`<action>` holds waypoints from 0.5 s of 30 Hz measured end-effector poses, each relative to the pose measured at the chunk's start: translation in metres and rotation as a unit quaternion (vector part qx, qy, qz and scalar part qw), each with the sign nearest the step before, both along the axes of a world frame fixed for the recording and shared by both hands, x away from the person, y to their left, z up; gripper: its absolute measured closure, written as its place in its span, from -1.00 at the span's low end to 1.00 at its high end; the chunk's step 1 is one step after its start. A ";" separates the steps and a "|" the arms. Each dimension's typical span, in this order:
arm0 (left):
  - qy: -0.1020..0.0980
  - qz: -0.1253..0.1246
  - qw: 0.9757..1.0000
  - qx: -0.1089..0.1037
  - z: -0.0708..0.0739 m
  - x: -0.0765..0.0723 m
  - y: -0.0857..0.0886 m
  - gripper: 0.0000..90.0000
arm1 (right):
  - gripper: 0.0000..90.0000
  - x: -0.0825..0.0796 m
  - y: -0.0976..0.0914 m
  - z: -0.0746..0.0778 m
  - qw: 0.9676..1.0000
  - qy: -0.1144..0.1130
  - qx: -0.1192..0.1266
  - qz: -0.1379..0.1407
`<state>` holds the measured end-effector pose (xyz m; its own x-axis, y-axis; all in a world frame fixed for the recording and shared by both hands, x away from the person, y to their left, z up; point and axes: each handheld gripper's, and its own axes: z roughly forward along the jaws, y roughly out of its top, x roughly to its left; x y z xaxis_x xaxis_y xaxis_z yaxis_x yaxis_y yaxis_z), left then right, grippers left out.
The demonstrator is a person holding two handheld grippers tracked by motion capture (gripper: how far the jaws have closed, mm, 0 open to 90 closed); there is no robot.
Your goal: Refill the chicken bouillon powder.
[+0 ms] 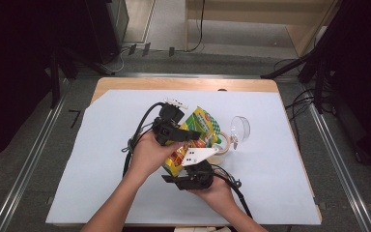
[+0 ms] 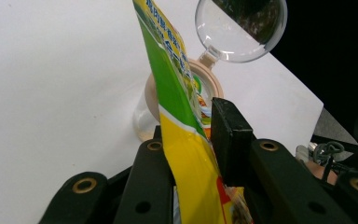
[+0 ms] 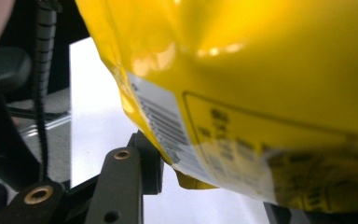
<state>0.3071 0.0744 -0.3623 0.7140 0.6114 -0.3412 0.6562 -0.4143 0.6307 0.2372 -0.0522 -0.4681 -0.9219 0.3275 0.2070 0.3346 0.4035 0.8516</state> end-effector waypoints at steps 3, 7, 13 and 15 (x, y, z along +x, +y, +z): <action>-0.004 -0.002 1.000 -0.001 0.001 -0.001 0.000 0.60 | 0.45 0.001 -0.001 0.001 1.000 0.005 0.005 -0.009; 0.001 -0.005 1.000 -0.011 0.002 -0.001 0.002 0.42 | 0.46 0.000 -0.002 0.004 1.000 0.010 0.020 -0.016; -0.014 -0.008 1.000 -0.015 0.005 -0.006 0.004 0.24 | 0.46 0.002 -0.006 0.008 0.999 0.018 0.041 -0.021; -0.014 -0.005 1.000 -0.019 0.007 -0.006 0.005 0.20 | 0.47 0.002 -0.007 0.008 0.998 0.025 0.048 -0.022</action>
<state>0.3011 0.0797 -0.3556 0.7287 0.5916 -0.3449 0.6349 -0.3950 0.6639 0.2397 -0.0588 -0.4599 -0.8949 0.3431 0.2853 0.3932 0.3042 0.8677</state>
